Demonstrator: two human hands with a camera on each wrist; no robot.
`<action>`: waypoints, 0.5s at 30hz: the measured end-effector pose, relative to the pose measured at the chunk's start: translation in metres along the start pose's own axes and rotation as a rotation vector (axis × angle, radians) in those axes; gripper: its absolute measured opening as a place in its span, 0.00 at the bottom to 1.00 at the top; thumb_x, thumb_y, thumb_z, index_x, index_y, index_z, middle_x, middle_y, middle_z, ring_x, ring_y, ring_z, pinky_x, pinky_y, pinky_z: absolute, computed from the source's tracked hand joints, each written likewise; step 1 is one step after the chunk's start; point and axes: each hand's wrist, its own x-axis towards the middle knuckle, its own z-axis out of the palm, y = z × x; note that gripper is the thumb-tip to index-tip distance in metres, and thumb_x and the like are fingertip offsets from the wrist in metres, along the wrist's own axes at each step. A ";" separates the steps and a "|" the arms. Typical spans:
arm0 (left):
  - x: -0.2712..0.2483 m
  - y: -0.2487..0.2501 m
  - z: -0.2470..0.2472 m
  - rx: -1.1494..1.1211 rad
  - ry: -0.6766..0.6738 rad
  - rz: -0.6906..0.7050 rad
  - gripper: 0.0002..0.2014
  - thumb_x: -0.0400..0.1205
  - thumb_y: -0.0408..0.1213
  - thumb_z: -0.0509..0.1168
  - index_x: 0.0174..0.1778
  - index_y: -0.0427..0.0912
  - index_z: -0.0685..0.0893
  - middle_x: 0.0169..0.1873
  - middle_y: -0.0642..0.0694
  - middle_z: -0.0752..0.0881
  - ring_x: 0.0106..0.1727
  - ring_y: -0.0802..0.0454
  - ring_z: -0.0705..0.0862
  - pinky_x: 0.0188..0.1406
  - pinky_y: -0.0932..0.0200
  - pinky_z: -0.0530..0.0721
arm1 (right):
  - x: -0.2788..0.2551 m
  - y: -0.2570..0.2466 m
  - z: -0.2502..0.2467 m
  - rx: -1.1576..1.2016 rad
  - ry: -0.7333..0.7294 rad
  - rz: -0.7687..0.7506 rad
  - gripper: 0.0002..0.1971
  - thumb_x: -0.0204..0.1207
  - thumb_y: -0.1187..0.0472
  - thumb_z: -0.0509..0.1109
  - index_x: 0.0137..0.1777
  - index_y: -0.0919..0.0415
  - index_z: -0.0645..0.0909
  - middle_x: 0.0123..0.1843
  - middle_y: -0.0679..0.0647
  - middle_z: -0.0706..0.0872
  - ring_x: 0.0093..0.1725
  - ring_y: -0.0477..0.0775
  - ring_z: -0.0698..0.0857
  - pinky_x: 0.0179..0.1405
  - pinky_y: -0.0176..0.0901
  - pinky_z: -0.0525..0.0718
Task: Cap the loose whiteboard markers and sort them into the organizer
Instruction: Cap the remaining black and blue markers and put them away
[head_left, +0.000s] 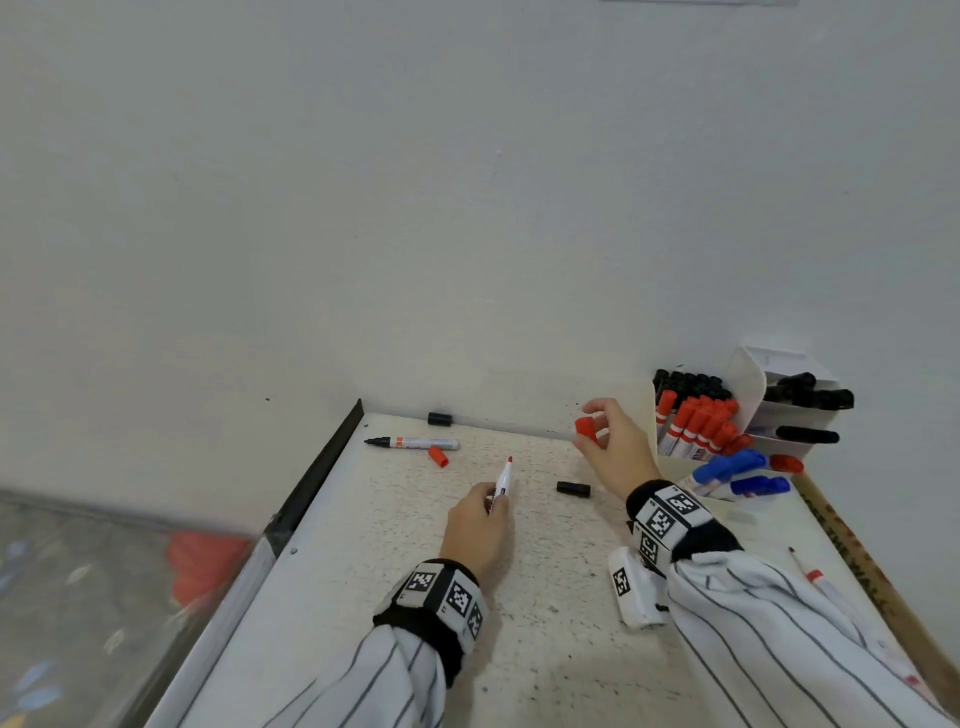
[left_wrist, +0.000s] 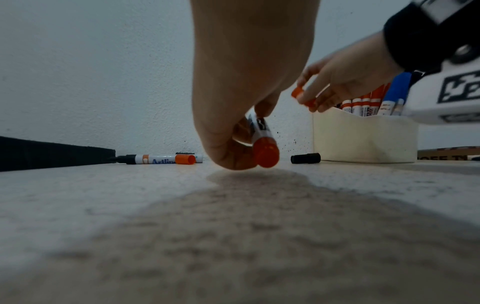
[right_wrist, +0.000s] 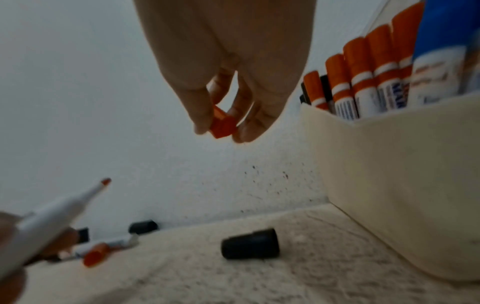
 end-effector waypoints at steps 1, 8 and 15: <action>-0.003 0.003 -0.001 -0.005 -0.027 -0.009 0.17 0.86 0.39 0.54 0.70 0.40 0.74 0.45 0.53 0.78 0.38 0.60 0.79 0.32 0.69 0.76 | -0.006 -0.006 -0.004 0.026 -0.017 -0.020 0.12 0.75 0.66 0.70 0.54 0.53 0.74 0.47 0.48 0.79 0.36 0.43 0.76 0.35 0.29 0.71; -0.019 0.013 -0.009 0.156 -0.157 0.090 0.17 0.86 0.39 0.56 0.70 0.43 0.75 0.61 0.42 0.82 0.57 0.48 0.82 0.57 0.57 0.80 | -0.046 -0.015 -0.018 0.067 -0.041 -0.019 0.12 0.75 0.71 0.64 0.53 0.55 0.71 0.49 0.49 0.81 0.39 0.46 0.80 0.46 0.37 0.79; -0.049 0.011 -0.020 0.308 -0.191 0.242 0.15 0.84 0.41 0.58 0.67 0.49 0.78 0.59 0.49 0.83 0.57 0.53 0.80 0.58 0.56 0.79 | -0.089 -0.010 -0.023 -0.115 -0.206 -0.138 0.17 0.80 0.73 0.57 0.65 0.60 0.77 0.56 0.51 0.76 0.57 0.44 0.75 0.58 0.20 0.67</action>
